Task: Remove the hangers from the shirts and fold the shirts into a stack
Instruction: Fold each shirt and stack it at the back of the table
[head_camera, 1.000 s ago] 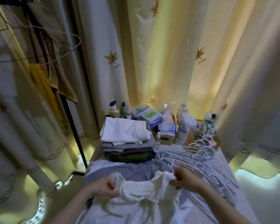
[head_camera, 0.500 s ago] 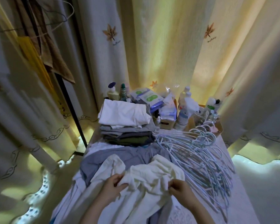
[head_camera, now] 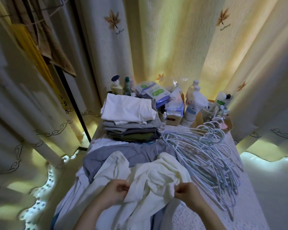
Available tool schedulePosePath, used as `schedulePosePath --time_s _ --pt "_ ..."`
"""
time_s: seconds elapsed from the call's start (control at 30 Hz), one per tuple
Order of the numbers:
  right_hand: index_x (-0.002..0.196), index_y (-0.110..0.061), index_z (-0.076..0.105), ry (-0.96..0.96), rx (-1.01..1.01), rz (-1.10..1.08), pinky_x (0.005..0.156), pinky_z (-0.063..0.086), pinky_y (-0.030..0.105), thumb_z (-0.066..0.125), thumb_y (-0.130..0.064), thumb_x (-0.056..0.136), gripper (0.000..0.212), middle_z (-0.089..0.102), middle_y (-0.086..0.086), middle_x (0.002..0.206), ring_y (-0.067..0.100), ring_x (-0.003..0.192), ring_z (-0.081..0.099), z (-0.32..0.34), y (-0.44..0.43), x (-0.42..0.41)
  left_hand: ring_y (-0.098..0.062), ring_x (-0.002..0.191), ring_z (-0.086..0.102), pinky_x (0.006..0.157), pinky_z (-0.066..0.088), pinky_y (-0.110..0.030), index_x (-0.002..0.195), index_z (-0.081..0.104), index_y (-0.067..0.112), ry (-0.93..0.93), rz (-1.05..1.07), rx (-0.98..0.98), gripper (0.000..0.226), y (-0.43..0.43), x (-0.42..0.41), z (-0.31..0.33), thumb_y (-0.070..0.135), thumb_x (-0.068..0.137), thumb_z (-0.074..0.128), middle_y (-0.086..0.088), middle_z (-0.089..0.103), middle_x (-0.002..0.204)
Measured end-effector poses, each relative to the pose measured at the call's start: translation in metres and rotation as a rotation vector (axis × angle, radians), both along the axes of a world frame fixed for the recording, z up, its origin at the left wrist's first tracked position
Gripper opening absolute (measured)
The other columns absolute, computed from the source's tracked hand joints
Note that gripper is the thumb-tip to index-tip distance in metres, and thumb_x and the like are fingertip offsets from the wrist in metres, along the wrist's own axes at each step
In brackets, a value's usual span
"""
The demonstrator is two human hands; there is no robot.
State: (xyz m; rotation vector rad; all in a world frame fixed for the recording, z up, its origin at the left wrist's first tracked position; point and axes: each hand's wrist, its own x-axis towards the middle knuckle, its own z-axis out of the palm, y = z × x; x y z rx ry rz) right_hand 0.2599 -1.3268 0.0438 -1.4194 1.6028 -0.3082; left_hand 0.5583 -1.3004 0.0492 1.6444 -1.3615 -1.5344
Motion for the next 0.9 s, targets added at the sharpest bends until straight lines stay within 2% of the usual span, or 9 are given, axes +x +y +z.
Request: schedulePosePath --time_s 0.13,0.2,0.27,0.33,0.43,0.53,0.67,0.8,0.9 --pt "0.049 -0.017 0.045 0.011 -0.099 -0.011 0.048 0.024 0.018 0.073 -0.012 0.070 0.036 0.044 -0.007 0.040 0.001 0.045 0.035 -0.005 0.010 0.008 0.005 0.071 0.059 0.073 0.045 -0.017 0.089 0.073 0.005 -0.209 -0.140 -0.086 0.013 0.014 -0.013 -0.023 0.000 0.078 0.069 0.020 0.065 0.066" --pt "0.049 -0.016 0.043 0.002 -0.130 -0.038 0.047 0.022 0.018 0.073 -0.011 0.070 0.037 0.042 -0.006 0.042 0.003 0.045 0.033 -0.009 0.012 0.009 -0.005 0.076 0.058 0.070 0.041 -0.014 0.088 0.073 0.007 -0.313 -0.174 -0.150 0.012 0.018 -0.017 -0.033 0.006 0.077 0.069 0.021 0.056 0.069" --pt "0.052 -0.006 0.038 0.006 -0.137 -0.008 0.050 0.015 0.024 0.070 -0.010 0.072 0.038 0.030 -0.002 0.047 0.006 0.050 0.022 -0.010 0.013 0.009 -0.015 0.080 0.061 0.069 0.041 -0.017 0.082 0.072 0.007 -0.365 -0.179 -0.182 0.009 0.020 -0.017 -0.039 0.011 0.075 0.068 0.014 0.055 0.069" --pt "0.050 -0.010 0.032 0.006 -0.141 0.040 0.052 0.012 0.026 0.067 -0.008 0.073 0.042 0.022 -0.003 0.047 0.005 0.052 0.017 -0.011 0.013 0.007 -0.021 0.084 0.063 0.072 0.043 -0.025 0.080 0.069 0.005 -0.437 -0.205 -0.207 0.014 0.019 -0.018 -0.044 0.017 0.074 0.064 -0.003 0.064 0.076" --pt "0.048 -0.008 0.039 0.031 -0.121 0.067 0.052 0.014 0.024 0.066 -0.007 0.075 0.038 0.027 -0.003 0.049 0.004 0.051 0.020 -0.013 0.014 0.005 -0.023 0.092 0.060 0.074 0.041 -0.027 0.085 0.063 0.008 -0.591 -0.276 -0.206 0.012 0.017 -0.021 -0.043 0.017 0.077 0.059 -0.012 0.066 0.094" --pt "0.057 0.003 0.052 0.062 -0.117 0.060 0.050 0.019 0.022 0.066 -0.008 0.076 0.027 0.037 0.003 0.053 0.004 0.053 0.024 -0.012 0.017 0.004 -0.020 0.087 0.061 0.074 0.042 -0.027 0.079 0.061 0.009 -0.540 -0.284 -0.198 0.003 0.016 -0.019 -0.041 0.011 0.077 0.061 -0.006 0.064 0.085" --pt "0.053 -0.010 0.053 0.019 -0.144 -0.057 0.049 0.026 0.020 0.069 0.000 0.073 0.027 0.047 -0.005 0.046 0.002 0.046 0.036 0.010 0.013 -0.004 0.002 0.065 0.058 0.067 0.045 -0.019 0.063 0.061 0.020 -0.296 -0.109 -0.156 0.036 0.005 0.004 -0.017 -0.014 0.071 0.067 0.009 0.062 0.065" --pt "0.061 -0.002 0.058 -0.006 -0.251 0.019 0.054 0.041 0.019 0.064 0.009 0.076 0.019 0.062 0.004 0.059 0.004 0.052 0.050 0.059 -0.016 -0.017 -0.009 0.078 0.064 0.076 0.049 -0.021 0.072 0.066 0.020 -0.270 -0.043 -0.202 0.021 -0.036 0.035 0.045 0.002 0.082 0.068 0.002 0.069 0.076" --pt "0.066 -0.007 0.060 -0.039 -0.350 0.098 0.060 0.051 0.018 0.064 0.009 0.079 0.021 0.068 0.002 0.067 0.006 0.059 0.061 0.107 -0.050 -0.019 -0.006 0.083 0.063 0.078 0.048 -0.015 0.081 0.061 0.022 -0.230 -0.066 -0.322 0.015 -0.067 0.044 0.102 0.009 0.089 0.062 0.003 0.067 0.083"
